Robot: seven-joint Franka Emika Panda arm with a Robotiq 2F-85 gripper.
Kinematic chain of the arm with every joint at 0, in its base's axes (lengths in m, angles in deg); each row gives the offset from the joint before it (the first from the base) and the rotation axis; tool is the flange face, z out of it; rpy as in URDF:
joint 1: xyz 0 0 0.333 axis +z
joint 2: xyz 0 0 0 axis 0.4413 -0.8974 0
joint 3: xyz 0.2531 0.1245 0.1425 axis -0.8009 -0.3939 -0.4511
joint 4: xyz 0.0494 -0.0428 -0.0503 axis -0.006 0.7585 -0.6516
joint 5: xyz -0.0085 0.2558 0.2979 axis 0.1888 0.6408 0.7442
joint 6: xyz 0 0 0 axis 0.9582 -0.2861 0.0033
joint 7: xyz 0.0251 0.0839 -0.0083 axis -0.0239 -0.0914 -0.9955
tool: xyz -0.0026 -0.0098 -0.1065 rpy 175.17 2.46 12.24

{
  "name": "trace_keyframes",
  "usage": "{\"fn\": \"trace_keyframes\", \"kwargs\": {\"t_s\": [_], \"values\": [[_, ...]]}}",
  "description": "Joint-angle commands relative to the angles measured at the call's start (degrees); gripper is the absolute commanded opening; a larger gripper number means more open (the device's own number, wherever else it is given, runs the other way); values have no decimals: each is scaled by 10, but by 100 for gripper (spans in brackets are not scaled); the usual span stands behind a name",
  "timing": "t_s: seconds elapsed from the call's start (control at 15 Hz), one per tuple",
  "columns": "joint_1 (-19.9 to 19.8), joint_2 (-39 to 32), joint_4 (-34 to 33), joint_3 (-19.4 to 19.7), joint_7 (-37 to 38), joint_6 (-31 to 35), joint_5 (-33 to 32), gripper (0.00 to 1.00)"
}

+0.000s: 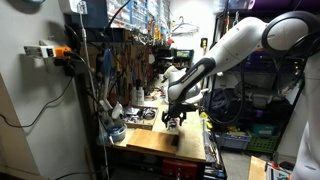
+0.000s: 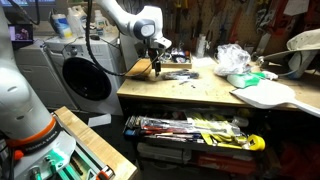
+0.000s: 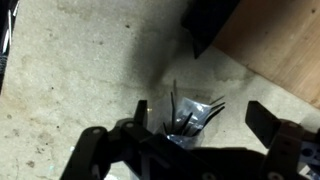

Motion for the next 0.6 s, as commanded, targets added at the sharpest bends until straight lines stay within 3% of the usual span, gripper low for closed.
{"fn": "trace_keyframes", "kwargs": {"t_s": [0.0, 0.27, 0.4, 0.53], "values": [[-1, 11, 32, 11, -2, 23, 11, 100], [-7, 8, 42, 15, -12, 54, 22, 100], [-9, 8, 43, 15, -19, 66, 27, 92], [-11, 5, 41, 15, -23, 72, 31, 75]]}}
